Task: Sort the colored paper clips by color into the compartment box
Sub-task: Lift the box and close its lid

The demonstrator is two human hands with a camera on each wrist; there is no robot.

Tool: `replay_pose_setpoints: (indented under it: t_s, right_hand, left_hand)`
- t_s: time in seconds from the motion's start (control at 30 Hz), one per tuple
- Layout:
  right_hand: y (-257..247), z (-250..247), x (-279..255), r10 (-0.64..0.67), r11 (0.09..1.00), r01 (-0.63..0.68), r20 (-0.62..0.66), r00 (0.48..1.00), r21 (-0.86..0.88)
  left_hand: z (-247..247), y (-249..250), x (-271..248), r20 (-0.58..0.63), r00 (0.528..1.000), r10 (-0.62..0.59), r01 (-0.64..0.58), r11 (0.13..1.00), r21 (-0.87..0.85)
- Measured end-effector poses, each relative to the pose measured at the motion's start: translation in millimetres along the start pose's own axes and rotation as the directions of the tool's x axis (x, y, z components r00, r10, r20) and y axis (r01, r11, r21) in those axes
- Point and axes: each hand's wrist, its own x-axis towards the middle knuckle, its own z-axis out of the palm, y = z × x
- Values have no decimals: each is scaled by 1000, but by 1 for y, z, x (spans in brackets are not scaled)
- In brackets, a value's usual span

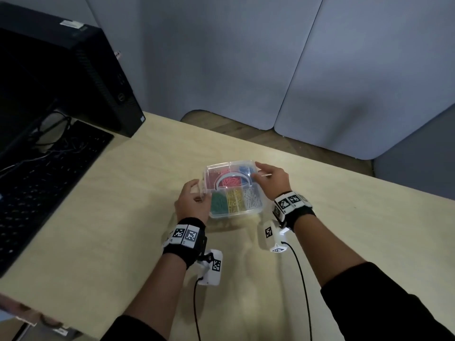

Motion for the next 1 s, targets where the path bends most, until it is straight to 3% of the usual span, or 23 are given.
replay_pose_setpoints:
  t_s: [0.13, 0.23, 0.37, 0.5, 0.6, 0.7, 0.9, 1.0]
  right_hand:
    - [32, -34, -21, 53, 993, -64, 110, 993, 103]
    - [53, -59, -43, 110, 972, -137, 149, 983, 190]
    - [88, -88, -78, 225, 939, -244, 105, 969, 241]
    - [107, -114, -99, 278, 960, -277, -43, 960, 28]
    - [123, -139, -119, 325, 943, -324, -3, 946, 81]
    - [143, -167, -145, 377, 885, -394, 116, 919, 247]
    - [175, -196, -176, 452, 821, -418, 6, 892, 389]
    - [179, -204, -178, 432, 824, -384, -23, 902, 416]
  left_hand:
    - [11, -2, -21, 49, 991, -128, 129, 992, -2]
    - [26, 0, -46, 6, 990, -141, 141, 990, -6]
    - [49, 3, -82, 37, 991, -130, 130, 992, 5]
    - [78, 17, -113, 97, 989, -111, 107, 993, 44]
    - [94, 26, -132, 124, 985, -118, 103, 987, 121]
    - [107, 32, -146, 180, 965, -190, 172, 979, 112]
    - [132, 45, -181, 266, 930, -255, 249, 967, 57]
    - [140, 48, -180, 358, 875, -327, 318, 944, 84]
